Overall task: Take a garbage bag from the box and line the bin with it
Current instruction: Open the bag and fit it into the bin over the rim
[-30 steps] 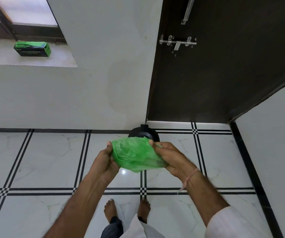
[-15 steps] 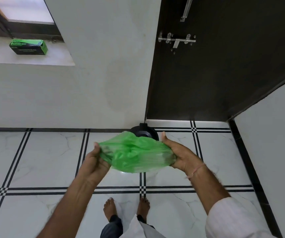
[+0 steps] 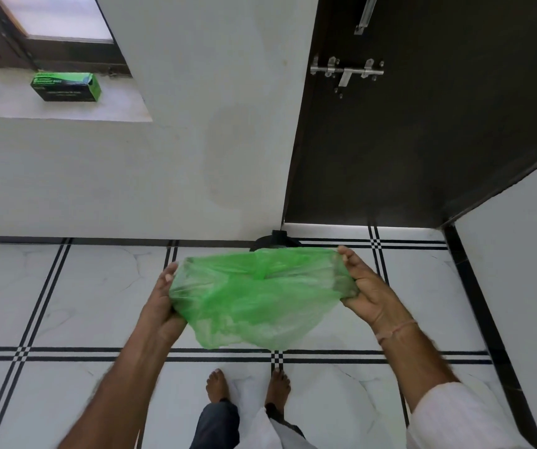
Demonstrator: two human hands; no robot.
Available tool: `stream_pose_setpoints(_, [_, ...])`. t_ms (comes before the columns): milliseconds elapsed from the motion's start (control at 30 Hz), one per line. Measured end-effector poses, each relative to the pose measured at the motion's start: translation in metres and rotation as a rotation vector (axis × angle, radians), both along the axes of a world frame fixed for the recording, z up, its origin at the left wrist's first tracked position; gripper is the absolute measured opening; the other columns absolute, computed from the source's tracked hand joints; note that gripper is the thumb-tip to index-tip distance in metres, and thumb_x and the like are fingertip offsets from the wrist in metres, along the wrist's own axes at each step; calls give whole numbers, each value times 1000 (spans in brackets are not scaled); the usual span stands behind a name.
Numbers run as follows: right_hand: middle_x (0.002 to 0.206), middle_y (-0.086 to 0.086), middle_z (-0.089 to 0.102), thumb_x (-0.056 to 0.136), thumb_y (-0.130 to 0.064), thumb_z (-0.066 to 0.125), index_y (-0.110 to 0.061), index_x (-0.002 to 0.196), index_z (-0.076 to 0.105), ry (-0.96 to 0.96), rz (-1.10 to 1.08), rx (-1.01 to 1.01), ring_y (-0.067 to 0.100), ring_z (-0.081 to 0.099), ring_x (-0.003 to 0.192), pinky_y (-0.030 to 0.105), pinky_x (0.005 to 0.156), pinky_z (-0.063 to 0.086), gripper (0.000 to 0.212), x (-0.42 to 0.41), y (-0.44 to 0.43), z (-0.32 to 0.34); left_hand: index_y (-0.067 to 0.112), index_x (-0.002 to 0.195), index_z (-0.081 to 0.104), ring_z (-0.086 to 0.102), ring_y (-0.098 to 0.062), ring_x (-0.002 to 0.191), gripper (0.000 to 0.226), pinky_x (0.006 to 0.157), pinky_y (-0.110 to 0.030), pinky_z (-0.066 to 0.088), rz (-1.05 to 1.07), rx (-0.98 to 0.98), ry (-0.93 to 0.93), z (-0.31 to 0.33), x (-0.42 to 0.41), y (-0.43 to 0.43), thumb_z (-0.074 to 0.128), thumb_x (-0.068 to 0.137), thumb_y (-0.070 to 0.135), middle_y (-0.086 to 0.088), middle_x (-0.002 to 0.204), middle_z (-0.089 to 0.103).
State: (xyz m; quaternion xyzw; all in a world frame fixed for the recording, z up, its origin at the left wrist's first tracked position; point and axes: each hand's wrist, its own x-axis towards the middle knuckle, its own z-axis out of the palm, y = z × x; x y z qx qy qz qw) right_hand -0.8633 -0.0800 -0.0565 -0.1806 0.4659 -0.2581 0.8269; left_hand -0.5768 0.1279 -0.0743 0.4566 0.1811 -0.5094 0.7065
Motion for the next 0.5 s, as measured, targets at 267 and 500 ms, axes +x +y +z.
stream_pose_setpoints(267, [127,10,71,99,-13,66,-3,130,67,540,342,-626,31,62,128,36,100,54,33,107,2,36,20,142,58,67,-27,121,47,94,-41,57,-420,269,-645,40,-18,-101,53,103,47,-8,141,65])
stream_pose_setpoints(500, [129,10,72,99,-28,57,-30,115,77,852,587,-1021,15,66,123,35,110,48,26,116,15,-37,27,133,64,68,-23,121,66,103,-42,55,-725,210,-861,-1,-23,-104,46,90,74,-6,136,69])
